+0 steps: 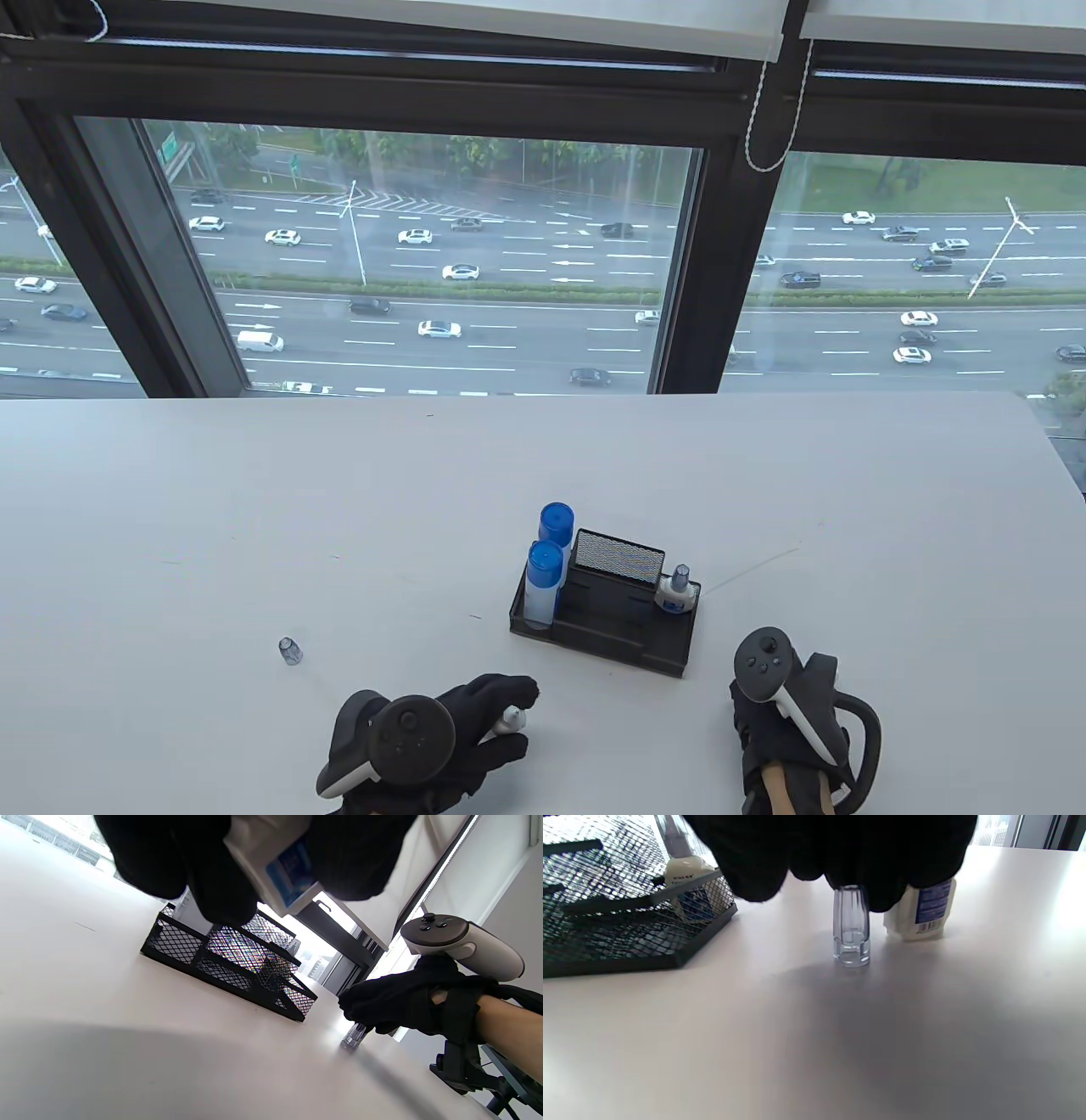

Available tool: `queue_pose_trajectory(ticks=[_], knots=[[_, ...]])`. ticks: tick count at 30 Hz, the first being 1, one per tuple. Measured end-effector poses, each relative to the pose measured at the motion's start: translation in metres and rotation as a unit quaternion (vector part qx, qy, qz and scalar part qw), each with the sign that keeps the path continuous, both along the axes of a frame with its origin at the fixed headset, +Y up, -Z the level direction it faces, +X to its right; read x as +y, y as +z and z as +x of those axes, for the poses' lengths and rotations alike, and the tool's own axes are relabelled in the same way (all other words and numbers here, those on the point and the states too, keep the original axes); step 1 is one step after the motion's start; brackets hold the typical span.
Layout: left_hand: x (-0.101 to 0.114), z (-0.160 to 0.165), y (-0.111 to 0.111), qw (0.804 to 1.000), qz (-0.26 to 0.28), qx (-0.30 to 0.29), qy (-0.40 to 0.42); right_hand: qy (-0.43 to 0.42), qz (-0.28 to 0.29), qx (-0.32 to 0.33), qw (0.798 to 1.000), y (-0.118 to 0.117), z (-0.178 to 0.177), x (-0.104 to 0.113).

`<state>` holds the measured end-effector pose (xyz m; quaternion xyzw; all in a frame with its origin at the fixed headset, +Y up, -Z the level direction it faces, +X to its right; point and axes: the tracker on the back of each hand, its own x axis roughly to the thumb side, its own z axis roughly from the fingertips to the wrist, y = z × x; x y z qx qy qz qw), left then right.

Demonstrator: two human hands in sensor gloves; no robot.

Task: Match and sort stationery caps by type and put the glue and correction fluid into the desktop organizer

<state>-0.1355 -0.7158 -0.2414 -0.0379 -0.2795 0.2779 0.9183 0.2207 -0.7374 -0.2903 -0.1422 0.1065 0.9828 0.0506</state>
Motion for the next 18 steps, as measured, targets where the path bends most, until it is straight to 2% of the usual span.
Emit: queue_pose_trajectory(ticks=[4,11,14,18], knots=[[-0.001,0.001,0.0,1.0,0.001,-0.003,0.003,0.067,-0.009,0.017,0.998,-0.004,-0.006,-0.004],[-0.001,0.001,0.001,1.0,-0.001,-0.005,0.0,0.113,-0.028,0.031,0.993,-0.009,-0.016,-0.016],[-0.001,0.001,0.001,1.0,-0.002,-0.005,0.001,0.088,-0.02,0.041,0.995,-0.006,-0.018,-0.01],[-0.002,0.0,0.0,1.0,-0.017,-0.002,0.018,0.038,0.035,0.074,0.996,0.005,-0.026,0.014]])
